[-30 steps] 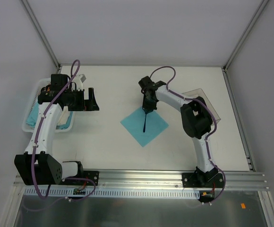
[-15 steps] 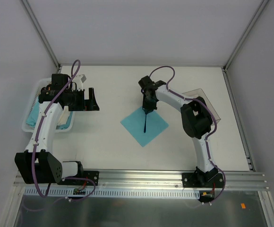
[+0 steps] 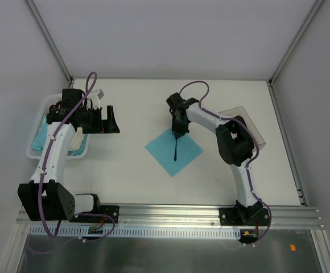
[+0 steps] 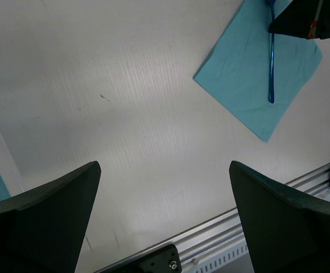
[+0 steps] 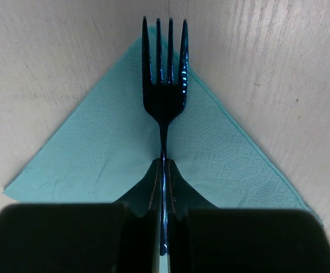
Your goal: Place the utensils on the paper napkin and roll it up
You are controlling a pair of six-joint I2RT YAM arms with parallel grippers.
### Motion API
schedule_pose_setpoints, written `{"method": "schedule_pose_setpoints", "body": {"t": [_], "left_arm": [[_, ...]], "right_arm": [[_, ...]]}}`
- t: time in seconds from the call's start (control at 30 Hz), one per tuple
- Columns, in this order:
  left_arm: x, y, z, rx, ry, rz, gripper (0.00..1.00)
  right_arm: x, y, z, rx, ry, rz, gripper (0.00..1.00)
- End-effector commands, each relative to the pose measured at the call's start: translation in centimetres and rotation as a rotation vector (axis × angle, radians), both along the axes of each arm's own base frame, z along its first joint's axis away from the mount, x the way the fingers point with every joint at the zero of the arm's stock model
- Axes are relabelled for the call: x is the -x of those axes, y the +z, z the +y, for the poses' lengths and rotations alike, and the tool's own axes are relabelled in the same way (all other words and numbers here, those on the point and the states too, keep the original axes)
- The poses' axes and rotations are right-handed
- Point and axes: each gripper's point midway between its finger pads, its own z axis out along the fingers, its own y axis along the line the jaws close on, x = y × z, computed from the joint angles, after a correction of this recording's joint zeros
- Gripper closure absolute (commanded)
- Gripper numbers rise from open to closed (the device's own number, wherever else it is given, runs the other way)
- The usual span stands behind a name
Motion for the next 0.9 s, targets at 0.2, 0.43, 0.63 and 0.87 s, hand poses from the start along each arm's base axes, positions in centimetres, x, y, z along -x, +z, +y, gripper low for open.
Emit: {"method": "schedule_pose_setpoints", "body": {"t": [0.2, 0.43, 0.63, 0.87], "left_arm": [[0.1, -0.1, 0.1, 0.011, 0.012, 0.022, 0.01], [0.1, -0.1, 0.1, 0.011, 0.010, 0.023, 0.01], [0.0, 0.1, 0.0, 0.015, 0.007, 0.018, 0.01], [0.1, 0.4, 0.0, 0.012, 0.004, 0.008, 0.01]], "right_arm": [[-0.2, 0.2, 0.4, -0.004, 0.006, 0.005, 0.98], [0.0, 0.6, 0.5, -0.012, 0.008, 0.001, 0.84], [-0.4, 3.3, 0.4, -0.039, 0.004, -0.051, 0.76], [-1.1, 10.6, 0.6, -0.129, 0.009, -0.184, 0.60]]}}
